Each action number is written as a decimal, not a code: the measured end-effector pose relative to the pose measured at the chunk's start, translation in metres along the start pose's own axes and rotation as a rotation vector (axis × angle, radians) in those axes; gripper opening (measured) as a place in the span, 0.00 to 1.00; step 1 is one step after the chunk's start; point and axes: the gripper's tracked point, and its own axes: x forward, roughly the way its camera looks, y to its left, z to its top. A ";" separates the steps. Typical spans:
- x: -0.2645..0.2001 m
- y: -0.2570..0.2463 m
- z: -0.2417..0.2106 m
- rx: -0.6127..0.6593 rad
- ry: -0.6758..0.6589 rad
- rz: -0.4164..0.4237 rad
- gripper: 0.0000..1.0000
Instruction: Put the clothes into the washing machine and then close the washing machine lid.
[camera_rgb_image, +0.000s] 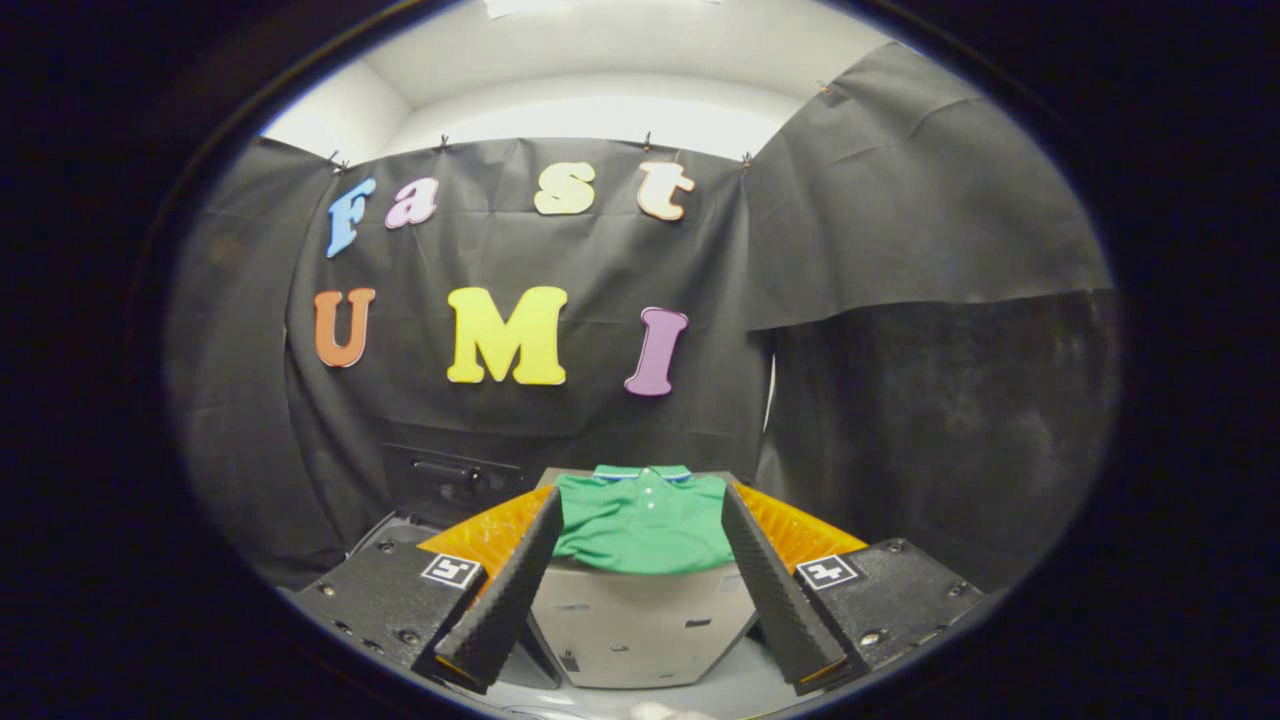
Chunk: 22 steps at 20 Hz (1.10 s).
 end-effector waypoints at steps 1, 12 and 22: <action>0.018 0.000 0.007 0.009 0.010 0.007 1.00; 0.218 0.002 -0.015 -0.010 0.280 0.073 1.00; 0.301 -0.008 -0.117 -0.069 0.591 0.049 1.00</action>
